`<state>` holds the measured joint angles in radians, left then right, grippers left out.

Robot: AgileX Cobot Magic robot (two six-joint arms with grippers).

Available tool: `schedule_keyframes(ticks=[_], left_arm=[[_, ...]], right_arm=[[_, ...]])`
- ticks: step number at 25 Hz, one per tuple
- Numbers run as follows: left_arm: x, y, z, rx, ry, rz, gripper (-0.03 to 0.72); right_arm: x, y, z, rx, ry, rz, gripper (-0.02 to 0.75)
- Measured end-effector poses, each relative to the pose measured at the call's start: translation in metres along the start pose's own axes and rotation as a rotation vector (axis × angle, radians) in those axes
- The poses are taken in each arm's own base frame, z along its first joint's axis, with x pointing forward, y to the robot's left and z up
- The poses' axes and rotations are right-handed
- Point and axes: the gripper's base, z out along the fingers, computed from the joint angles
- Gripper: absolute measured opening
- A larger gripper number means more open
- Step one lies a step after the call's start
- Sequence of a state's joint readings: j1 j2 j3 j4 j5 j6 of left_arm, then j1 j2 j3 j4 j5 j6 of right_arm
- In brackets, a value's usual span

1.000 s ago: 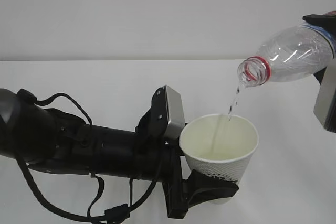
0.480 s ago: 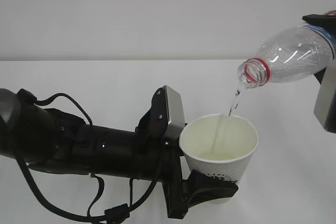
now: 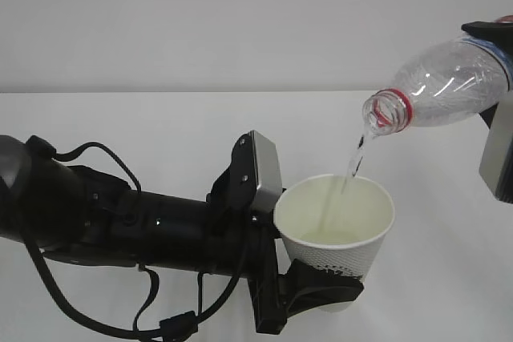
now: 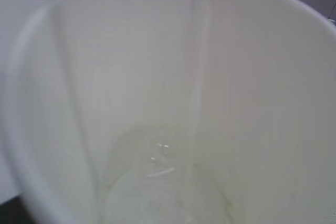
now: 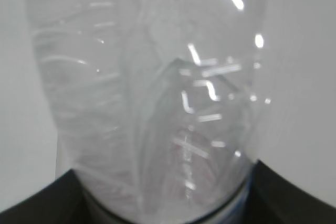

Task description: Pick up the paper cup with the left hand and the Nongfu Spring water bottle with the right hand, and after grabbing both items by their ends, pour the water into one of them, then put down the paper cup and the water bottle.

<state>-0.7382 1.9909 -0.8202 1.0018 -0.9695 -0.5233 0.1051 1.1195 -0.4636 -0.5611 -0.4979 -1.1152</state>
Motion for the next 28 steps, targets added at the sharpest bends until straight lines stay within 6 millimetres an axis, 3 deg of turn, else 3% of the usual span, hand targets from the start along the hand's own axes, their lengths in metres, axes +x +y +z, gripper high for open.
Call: schedule_keyframes(ticks=[28], left_arm=[[0.0,0.0,0.0,0.0,0.0,0.0,0.545]], right_arm=[[-0.0002,-0.0004,0.0,0.004,-0.002,-0.003,0.426]])
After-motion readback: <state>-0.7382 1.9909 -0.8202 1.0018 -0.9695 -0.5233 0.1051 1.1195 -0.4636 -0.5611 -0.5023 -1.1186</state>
